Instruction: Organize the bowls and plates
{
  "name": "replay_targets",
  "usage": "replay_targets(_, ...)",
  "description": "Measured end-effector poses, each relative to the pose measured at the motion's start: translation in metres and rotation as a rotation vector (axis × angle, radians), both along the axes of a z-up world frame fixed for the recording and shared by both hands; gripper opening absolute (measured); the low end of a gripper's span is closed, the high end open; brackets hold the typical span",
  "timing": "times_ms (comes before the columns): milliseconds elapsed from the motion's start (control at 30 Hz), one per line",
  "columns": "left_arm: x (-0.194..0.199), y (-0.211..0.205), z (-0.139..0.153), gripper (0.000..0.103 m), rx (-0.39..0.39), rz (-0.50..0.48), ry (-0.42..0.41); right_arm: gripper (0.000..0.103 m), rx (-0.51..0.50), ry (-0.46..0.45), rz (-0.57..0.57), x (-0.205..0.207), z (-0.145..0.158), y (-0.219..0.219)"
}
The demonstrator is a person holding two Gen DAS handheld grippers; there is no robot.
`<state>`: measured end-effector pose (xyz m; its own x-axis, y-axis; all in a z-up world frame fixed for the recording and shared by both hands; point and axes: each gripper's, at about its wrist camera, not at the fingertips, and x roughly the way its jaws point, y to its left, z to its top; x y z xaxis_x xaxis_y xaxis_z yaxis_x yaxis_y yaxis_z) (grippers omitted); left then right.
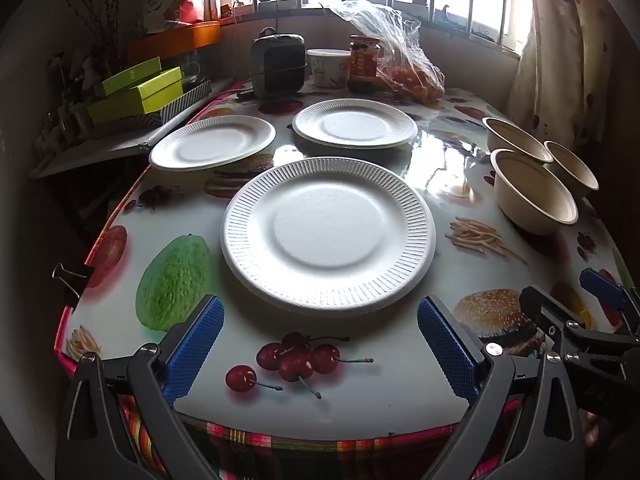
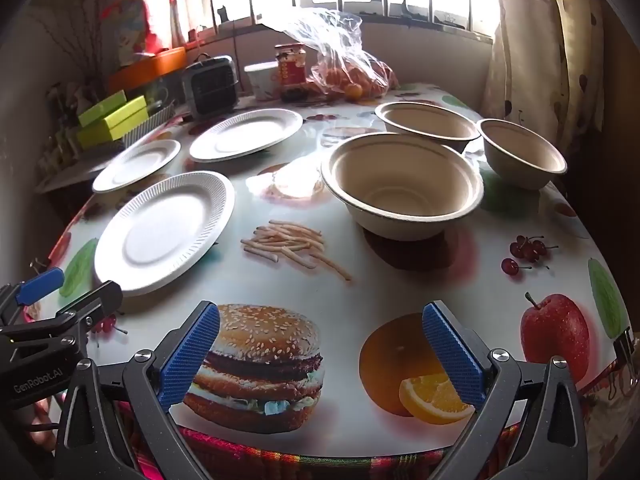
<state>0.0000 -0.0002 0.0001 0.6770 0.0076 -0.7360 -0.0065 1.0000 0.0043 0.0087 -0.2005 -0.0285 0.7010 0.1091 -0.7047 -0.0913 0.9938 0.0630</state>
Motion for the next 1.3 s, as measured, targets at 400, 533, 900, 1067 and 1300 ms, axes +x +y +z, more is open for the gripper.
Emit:
replay_targets(400, 0.002, 0.000, 0.001, 0.098, -0.016, 0.005, 0.005, 0.103, 0.015, -0.023, 0.027, -0.002, 0.004, 0.004)
replay_targets(533, -0.002, 0.003, 0.005, 0.098, -0.022, 0.012, -0.013, 0.103, 0.013, -0.036, 0.036, 0.001, 0.004, 0.010)
replay_targets(900, -0.002, 0.000, 0.006, 0.098, -0.008, 0.004, -0.013, 0.103, 0.015, -0.040, 0.041, 0.000, 0.005, 0.005)
replay_targets(1067, 0.001, 0.001, 0.006, 0.098, -0.010, 0.011, -0.014, 0.103, 0.027, -0.039, 0.050, 0.000, 0.006, 0.005)
replay_targets(1300, 0.001, 0.001, 0.006, 0.098, -0.007, 0.010, -0.023, 0.103, 0.004, -0.035, 0.031, 0.000, 0.006, 0.006)
